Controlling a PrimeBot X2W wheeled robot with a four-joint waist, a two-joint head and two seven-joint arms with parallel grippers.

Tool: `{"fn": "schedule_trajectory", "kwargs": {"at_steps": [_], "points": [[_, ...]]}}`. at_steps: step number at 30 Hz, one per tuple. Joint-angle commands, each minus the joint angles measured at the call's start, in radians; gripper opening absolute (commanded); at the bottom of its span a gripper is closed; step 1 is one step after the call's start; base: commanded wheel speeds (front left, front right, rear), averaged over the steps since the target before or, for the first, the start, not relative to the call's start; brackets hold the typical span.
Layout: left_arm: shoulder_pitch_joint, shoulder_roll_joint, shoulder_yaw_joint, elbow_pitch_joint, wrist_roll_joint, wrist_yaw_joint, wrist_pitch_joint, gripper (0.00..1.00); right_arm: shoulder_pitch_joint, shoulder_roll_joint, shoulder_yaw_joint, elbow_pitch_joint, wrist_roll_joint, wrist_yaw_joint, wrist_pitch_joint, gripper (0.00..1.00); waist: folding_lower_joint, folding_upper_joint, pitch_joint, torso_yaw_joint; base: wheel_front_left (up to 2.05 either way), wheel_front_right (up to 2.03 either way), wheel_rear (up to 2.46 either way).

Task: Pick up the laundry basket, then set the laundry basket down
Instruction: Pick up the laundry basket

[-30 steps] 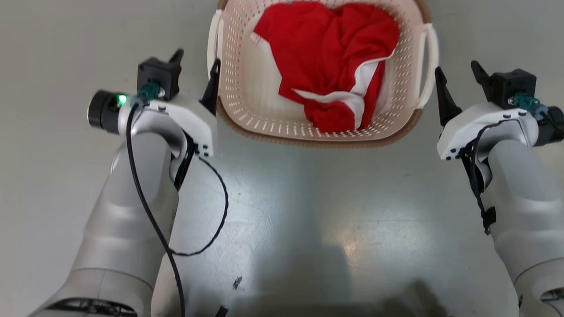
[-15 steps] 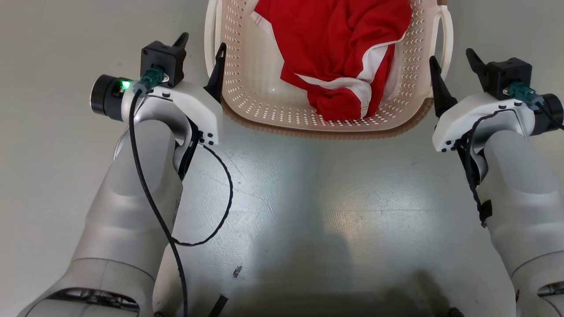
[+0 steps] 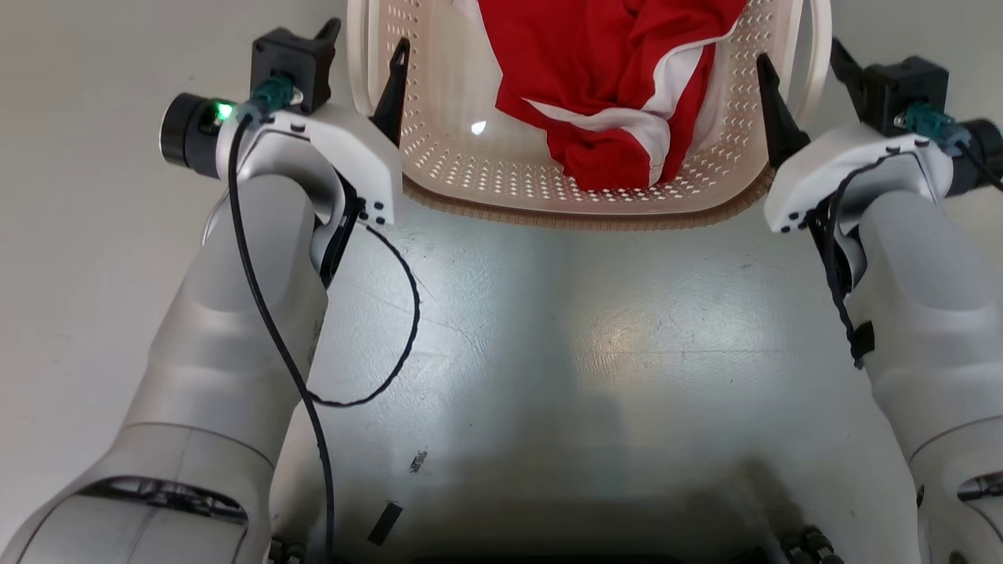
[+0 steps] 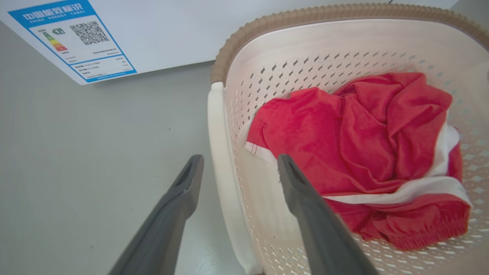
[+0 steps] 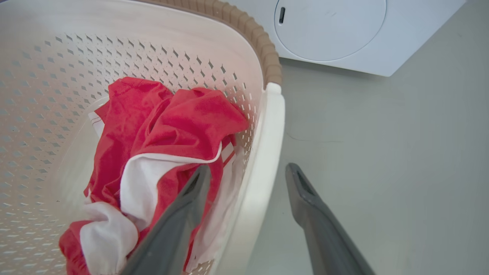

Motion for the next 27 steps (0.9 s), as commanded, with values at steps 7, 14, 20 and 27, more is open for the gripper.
{"fn": "schedule_trajectory", "kwargs": {"at_steps": [7, 14, 20, 27], "points": [[-0.06, 0.026, -0.021, 0.038, -0.021, 0.013, -0.005, 1.0, -0.03, 0.036, 0.007, 0.025, -0.016, 0.006, -0.011, 1.0, -0.0001, 0.0, 0.043, -0.009, 0.0, 0.0, 0.0], [-0.091, 0.026, -0.04, 0.06, -0.022, 0.019, -0.005, 1.0, -0.056, 0.052, -0.001, 0.046, -0.03, 0.006, -0.011, 1.0, -0.0001, 0.0, 0.067, -0.016, 0.0, 0.0, 0.0], [-0.104, 0.026, -0.05, 0.073, -0.018, 0.028, -0.005, 1.0, -0.064, 0.062, -0.005, 0.048, -0.032, 0.006, -0.011, 1.0, -0.0001, 0.0, 0.076, -0.022, 0.0, 0.0, 0.0], [-0.121, 0.026, -0.055, 0.09, -0.013, 0.032, -0.005, 1.0, -0.068, 0.068, -0.003, 0.049, -0.03, 0.006, -0.011, 1.0, -0.0001, 0.0, 0.08, -0.026, 0.0, 0.0, 0.0]]}}
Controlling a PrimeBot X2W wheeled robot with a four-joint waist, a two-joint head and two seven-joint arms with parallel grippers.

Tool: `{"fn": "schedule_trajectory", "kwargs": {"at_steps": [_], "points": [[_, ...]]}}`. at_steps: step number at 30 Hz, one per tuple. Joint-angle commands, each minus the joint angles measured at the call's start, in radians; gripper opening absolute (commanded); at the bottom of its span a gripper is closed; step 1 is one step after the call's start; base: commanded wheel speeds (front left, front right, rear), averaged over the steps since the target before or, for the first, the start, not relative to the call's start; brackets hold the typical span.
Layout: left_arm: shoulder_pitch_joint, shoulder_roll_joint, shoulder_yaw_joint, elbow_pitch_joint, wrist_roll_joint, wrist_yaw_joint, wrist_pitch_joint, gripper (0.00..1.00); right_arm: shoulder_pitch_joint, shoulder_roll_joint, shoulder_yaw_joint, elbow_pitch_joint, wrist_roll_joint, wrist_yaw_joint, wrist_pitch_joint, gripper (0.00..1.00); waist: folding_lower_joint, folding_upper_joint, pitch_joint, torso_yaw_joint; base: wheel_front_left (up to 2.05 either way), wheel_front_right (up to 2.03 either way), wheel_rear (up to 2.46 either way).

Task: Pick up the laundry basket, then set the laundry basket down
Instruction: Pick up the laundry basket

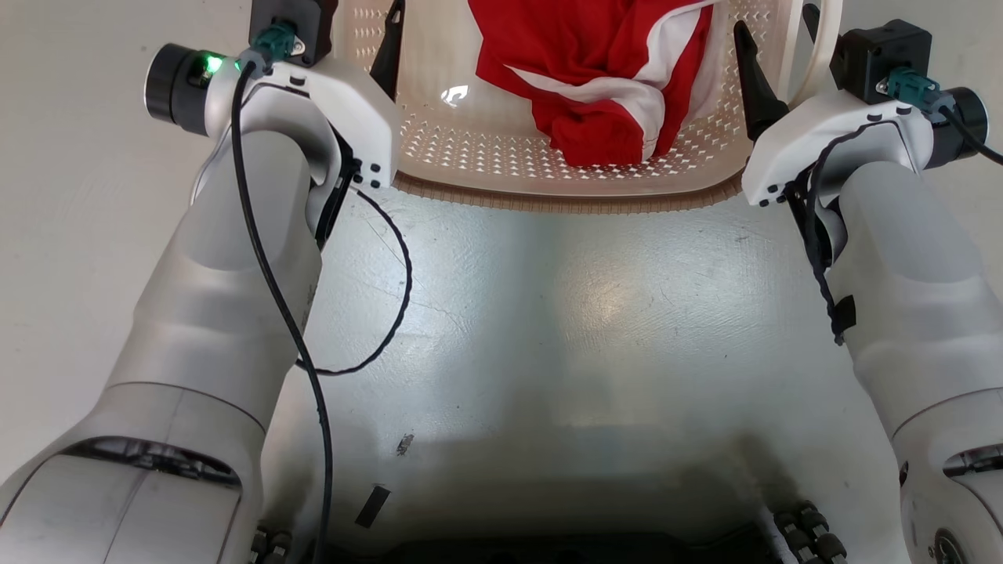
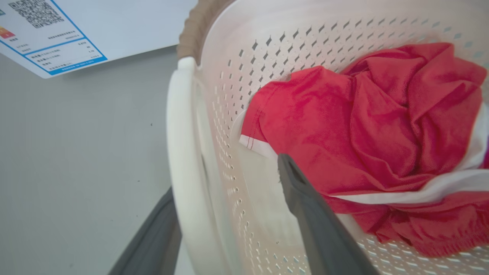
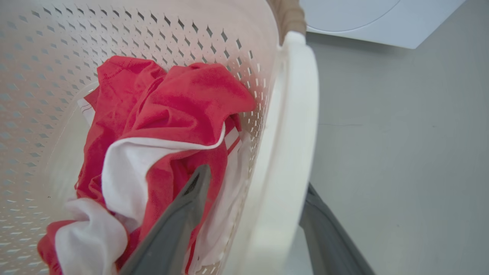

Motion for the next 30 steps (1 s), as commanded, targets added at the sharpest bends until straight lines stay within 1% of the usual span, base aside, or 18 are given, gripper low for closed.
{"fn": "schedule_trajectory", "kwargs": {"at_steps": [1, 10, 21, 22, 23, 24, 25, 26, 30], "points": [[-0.002, 0.027, 0.009, -0.008, 0.001, 0.008, -0.005, 1.0, 0.016, 0.027, 0.01, -0.003, -0.013, 0.006, -0.01, 1.0, -0.0001, 0.0, 0.001, 0.0, 0.0, 0.0, 0.0], [-0.014, 0.026, 0.001, -0.015, 0.006, 0.014, -0.005, 1.0, 0.01, 0.03, 0.013, -0.004, -0.014, 0.006, -0.01, 1.0, -0.0001, 0.0, 0.004, -0.001, 0.0, 0.0, 0.0], [-0.029, 0.026, -0.019, 0.008, 0.019, 0.025, -0.005, 1.0, 0.003, 0.031, 0.008, -0.004, -0.025, 0.006, -0.01, 1.0, -0.0001, 0.0, 0.005, -0.004, 0.0, 0.0, 0.0], [-0.031, 0.026, -0.022, 0.012, 0.021, 0.026, -0.005, 0.96, 0.002, 0.031, 0.008, -0.003, -0.026, 0.006, -0.01, 1.0, -0.0001, 0.0, 0.006, -0.004, 0.0, 0.0, 0.0], [-0.034, 0.026, -0.024, 0.015, 0.022, 0.027, -0.005, 0.85, 0.0, 0.031, 0.007, 0.0, -0.026, 0.006, -0.01, 1.0, -0.0001, 0.0, 0.006, -0.005, 0.0, 0.0, 0.0], [-0.036, 0.026, -0.025, 0.019, 0.022, 0.029, -0.005, 0.59, -0.004, 0.031, 0.007, 0.006, -0.026, 0.006, -0.01, 0.42, -0.0001, 0.0, 0.005, -0.005, 0.0, 0.0, 0.0], [-0.038, 0.026, -0.028, 0.027, 0.024, 0.031, -0.005, 0.24, -0.008, 0.031, 0.009, 0.016, -0.018, 0.006, -0.01, 0.0, -0.0001, 0.0, 0.003, -0.004, 0.0, 0.0, 0.0], [-0.04, 0.026, -0.03, 0.035, 0.023, 0.032, -0.005, 0.0, -0.013, 0.031, 0.017, 0.032, -0.01, 0.006, -0.01, 0.0, -0.0001, 0.0, 0.001, -0.004, 0.0, 0.0, 0.0], [-0.05, 0.026, -0.042, 0.058, 0.016, 0.033, -0.005, 0.0, -0.045, 0.031, 0.041, 0.071, 0.014, 0.006, -0.01, 0.0, -0.0001, 0.0, -0.007, -0.01, 0.0, 0.0, 0.0]]}}
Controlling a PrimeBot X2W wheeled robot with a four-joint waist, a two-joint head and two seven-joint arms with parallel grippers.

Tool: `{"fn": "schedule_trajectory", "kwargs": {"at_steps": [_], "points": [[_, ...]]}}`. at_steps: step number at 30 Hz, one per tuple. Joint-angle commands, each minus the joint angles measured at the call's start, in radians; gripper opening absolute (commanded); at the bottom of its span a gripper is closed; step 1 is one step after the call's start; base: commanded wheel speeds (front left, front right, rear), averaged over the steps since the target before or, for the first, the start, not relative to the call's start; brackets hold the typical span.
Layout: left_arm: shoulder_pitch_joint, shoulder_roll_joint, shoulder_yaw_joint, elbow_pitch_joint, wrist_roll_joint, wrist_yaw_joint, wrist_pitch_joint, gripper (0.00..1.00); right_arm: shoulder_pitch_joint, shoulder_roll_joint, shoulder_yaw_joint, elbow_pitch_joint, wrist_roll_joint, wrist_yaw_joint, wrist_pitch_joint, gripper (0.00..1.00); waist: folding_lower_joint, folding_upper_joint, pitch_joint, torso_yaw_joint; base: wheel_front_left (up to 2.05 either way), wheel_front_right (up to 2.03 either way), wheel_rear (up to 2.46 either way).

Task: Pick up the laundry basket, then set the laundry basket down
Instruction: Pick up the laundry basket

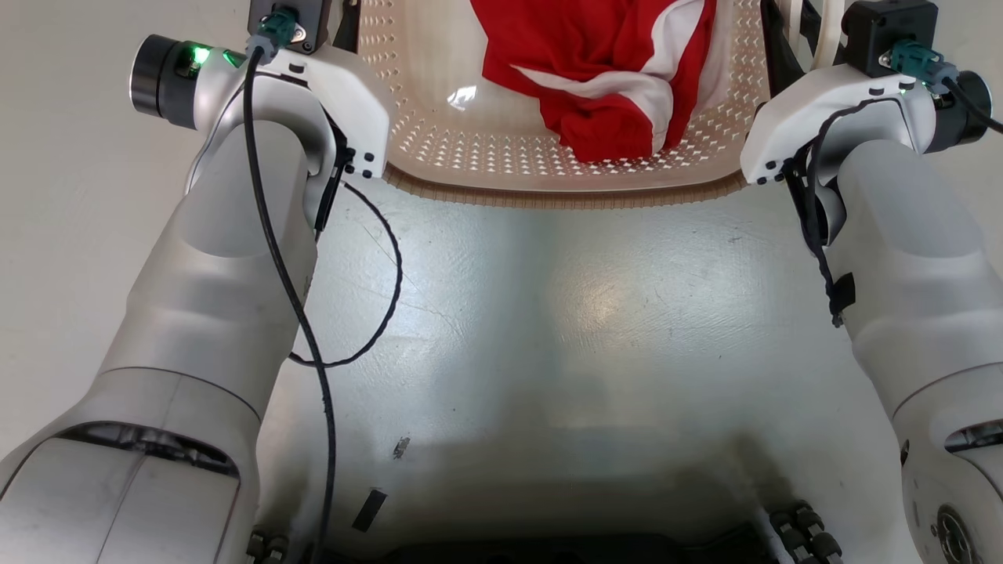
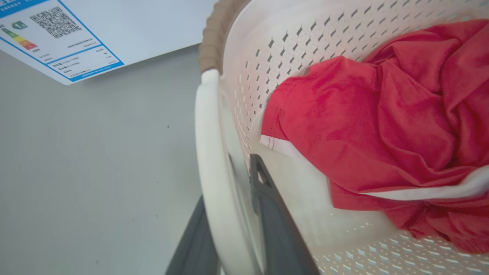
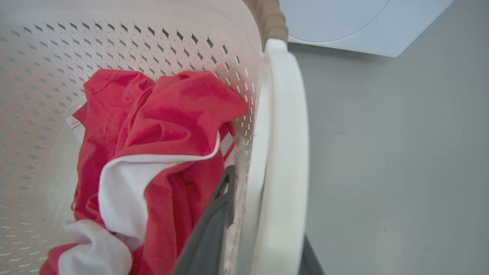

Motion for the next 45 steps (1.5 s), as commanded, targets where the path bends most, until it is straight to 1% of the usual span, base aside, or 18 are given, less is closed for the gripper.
{"fn": "schedule_trajectory", "kwargs": {"at_steps": [1, 6, 10, 16, 19, 24, 26, 29, 37, 38, 45], "points": [[-0.003, 0.025, -0.007, -0.017, 0.006, -0.01, -0.005, 0.0, 0.019, 0.022, 0.036, 0.004, -0.007, 0.014, -0.01, 0.0, 0.0, 0.0, -0.005, -0.002, 0.0, 0.0, 0.0], [0.017, 0.025, -0.029, -0.015, -0.016, 0.003, -0.005, 0.0, 0.003, 0.022, 0.07, 0.068, 0.011, 0.014, 0.01, 0.0, 0.0, 0.0, -0.032, -0.004, 0.0, 0.0, 0.0], [0.035, 0.025, -0.04, -0.006, -0.026, 0.014, -0.005, 0.0, 0.013, 0.022, 0.102, 0.087, 0.028, 0.014, 0.037, 0.0, 0.0, 0.0, -0.058, -0.005, 0.0, 0.0, 0.0], [0.088, 0.025, -0.053, 0.037, -0.04, 0.033, -0.005, 0.0, 0.075, 0.022, 0.187, 0.101, 0.102, 0.014, 0.073, 0.0, 0.0, 0.0, -0.145, -0.013, 0.0, 0.0, 0.0], [0.125, 0.025, -0.061, 0.053, -0.053, 0.037, -0.005, 0.0, 0.123, 0.022, 0.248, 0.094, 0.157, 0.014, 0.095, 0.0, 0.0, 0.0, -0.204, -0.022, 0.0, 0.0, 0.0], [0.206, 0.025, -0.065, 0.074, -0.083, 0.048, -0.005, 0.0, 0.226, 0.022, 0.371, 0.041, 0.278, 0.014, 0.149, 0.0, 0.0, 0.0, -0.324, -0.045, 0.0, 0.0, 0.0], [0.243, 0.025, -0.068, 0.081, -0.098, 0.047, -0.005, 0.0, 0.27, 0.022, 0.418, 0.015, 0.334, 0.014, 0.168, 0.0, 0.0, 0.0, -0.377, -0.054, 0.0, 0.0, 0.0], [0.298, 0.025, -0.073, 0.089, -0.12, 0.046, -0.005, 0.0, 0.32, 0.022, 0.481, -0.001, 0.39, 0.014, 0.19, 0.0, 0.0, 0.0, -0.454, -0.068, 0.0, 0.0, 0.0], [0.459, 0.025, -0.112, 0.102, -0.175, 0.035, 0.031, 0.0, 0.438, 0.022, 0.602, -0.004, 0.492, 0.014, 0.247, 0.0, 0.0, 0.0, -0.654, -0.096, 0.0, 0.0, 0.0], [0.493, 0.025, -0.125, 0.103, -0.194, 0.033, 0.041, 0.0, 0.464, 0.022, 0.625, -0.001, 0.512, 0.014, 0.262, 0.0, 0.0, 0.0, -0.695, -0.098, 0.0, 0.0, 0.0], [0.59, 0.025, -0.197, 0.085, -0.249, 0.035, 0.074, 0.0, 0.539, 0.022, 0.683, 0.015, 0.565, 0.014, 0.311, 0.0, 0.0, 0.0, -0.814, -0.089, 0.0, 0.0, 0.0]]}}
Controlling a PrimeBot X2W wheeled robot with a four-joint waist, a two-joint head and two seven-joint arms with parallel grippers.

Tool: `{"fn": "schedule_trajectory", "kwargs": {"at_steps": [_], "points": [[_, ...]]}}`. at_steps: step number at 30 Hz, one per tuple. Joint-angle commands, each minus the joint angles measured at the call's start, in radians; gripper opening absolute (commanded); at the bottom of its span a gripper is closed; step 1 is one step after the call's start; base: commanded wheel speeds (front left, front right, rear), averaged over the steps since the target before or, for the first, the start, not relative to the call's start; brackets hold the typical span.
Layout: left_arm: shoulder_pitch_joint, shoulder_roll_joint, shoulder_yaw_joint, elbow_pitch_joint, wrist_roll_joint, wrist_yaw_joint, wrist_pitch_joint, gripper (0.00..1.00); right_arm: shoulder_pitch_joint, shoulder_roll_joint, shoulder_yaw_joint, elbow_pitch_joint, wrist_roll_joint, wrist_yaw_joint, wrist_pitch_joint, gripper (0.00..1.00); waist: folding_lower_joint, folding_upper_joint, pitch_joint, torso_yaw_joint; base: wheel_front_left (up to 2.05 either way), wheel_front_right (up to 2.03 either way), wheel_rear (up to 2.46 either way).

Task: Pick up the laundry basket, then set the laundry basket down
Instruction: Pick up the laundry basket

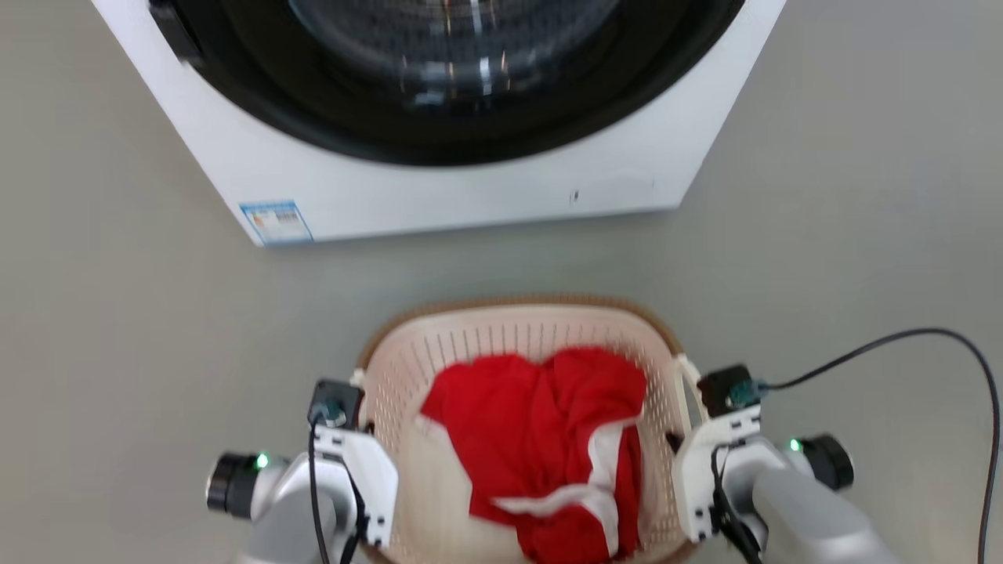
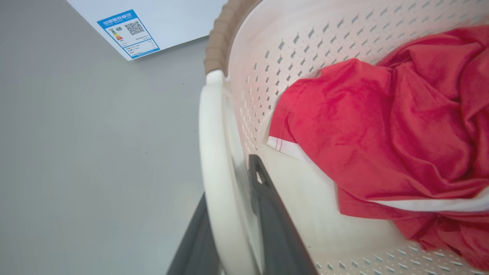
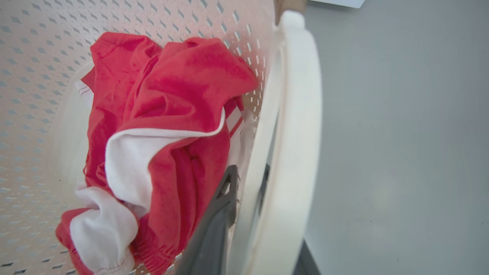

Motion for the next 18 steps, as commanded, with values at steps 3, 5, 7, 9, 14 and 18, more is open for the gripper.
{"fn": "schedule_trajectory", "kwargs": {"at_steps": [3, 5, 7, 9, 14, 18], "points": [[0.045, 0.024, -0.025, -0.038, -0.027, -0.002, 0.012, 0.0, 0.053, 0.018, 0.046, -0.012, 0.02, 0.017, 0.016, 0.0, 0.0, 0.0, -0.101, 0.006, 0.0, 0.0, 0.0], [0.057, 0.024, -0.036, -0.043, -0.035, 0.0, 0.016, 0.0, 0.062, 0.018, 0.052, -0.011, 0.027, 0.017, 0.021, 0.0, 0.0, 0.0, -0.114, 0.007, 0.0, 0.0, 0.0], [0.089, 0.024, -0.079, -0.056, -0.053, 0.01, 0.033, 0.0, 0.086, 0.018, 0.068, -0.011, 0.045, 0.017, 0.033, 0.0, 0.0, 0.0, -0.147, 0.015, 0.0, 0.0, 0.0], [0.099, 0.024, -0.095, -0.061, -0.057, 0.013, 0.039, 0.0, 0.094, 0.018, 0.073, -0.011, 0.052, 0.017, 0.038, 0.0, 0.0, 0.0, -0.156, 0.018, 0.0, 0.0, 0.0], [0.131, 0.024, -0.141, -0.095, -0.117, 0.039, 0.061, 0.0, 0.108, 0.018, 0.102, -0.008, 0.067, 0.017, 0.059, 0.0, 0.0, 0.0, -0.185, 0.03, 0.0, 0.0, 0.0], [0.148, 0.024, -0.182, -0.11, -0.159, 0.053, 0.069, 0.0, 0.123, 0.019, 0.126, -0.027, 0.086, 0.017, 0.075, 0.0, 0.0, 0.0, -0.211, 0.033, 0.0, 0.0, 0.0]]}}
